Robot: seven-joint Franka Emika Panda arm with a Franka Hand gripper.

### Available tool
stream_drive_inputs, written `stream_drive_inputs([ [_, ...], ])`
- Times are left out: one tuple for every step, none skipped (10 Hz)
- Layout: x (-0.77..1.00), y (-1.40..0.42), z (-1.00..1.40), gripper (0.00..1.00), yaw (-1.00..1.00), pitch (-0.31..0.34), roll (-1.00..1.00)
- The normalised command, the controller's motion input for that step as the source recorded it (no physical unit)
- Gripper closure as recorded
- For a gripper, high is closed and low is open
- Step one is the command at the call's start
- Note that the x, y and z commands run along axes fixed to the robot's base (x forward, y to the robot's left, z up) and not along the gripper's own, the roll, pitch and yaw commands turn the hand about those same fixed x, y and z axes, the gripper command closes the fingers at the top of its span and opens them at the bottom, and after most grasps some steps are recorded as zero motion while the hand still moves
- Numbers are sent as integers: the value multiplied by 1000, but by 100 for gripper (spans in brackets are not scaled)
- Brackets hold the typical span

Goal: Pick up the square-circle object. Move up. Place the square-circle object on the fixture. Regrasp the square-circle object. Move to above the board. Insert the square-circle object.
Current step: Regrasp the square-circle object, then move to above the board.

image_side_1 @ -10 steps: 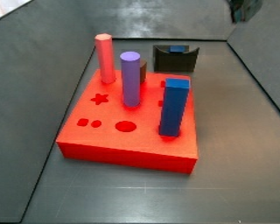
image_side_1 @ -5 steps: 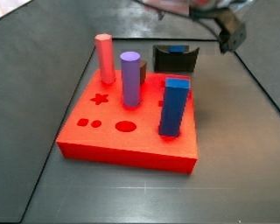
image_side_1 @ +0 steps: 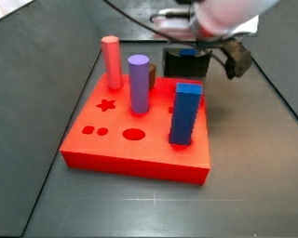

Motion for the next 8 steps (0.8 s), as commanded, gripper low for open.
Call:
stream_drive_inputs([
  [74,10,-558,0,-18,-47,77],
  [68,10,-460,0,-17,-42,75],
  [69,7,-268,0,-13,-35,71],
  [30,3,-178,0,-6,-18,60],
  [0,0,-500,100,0,0,0],
  [279,30,1000,100,137,-7,205],
  [278,29,1000,100,135,-6,205],
  [261,26,1000,100,84,5,160],
])
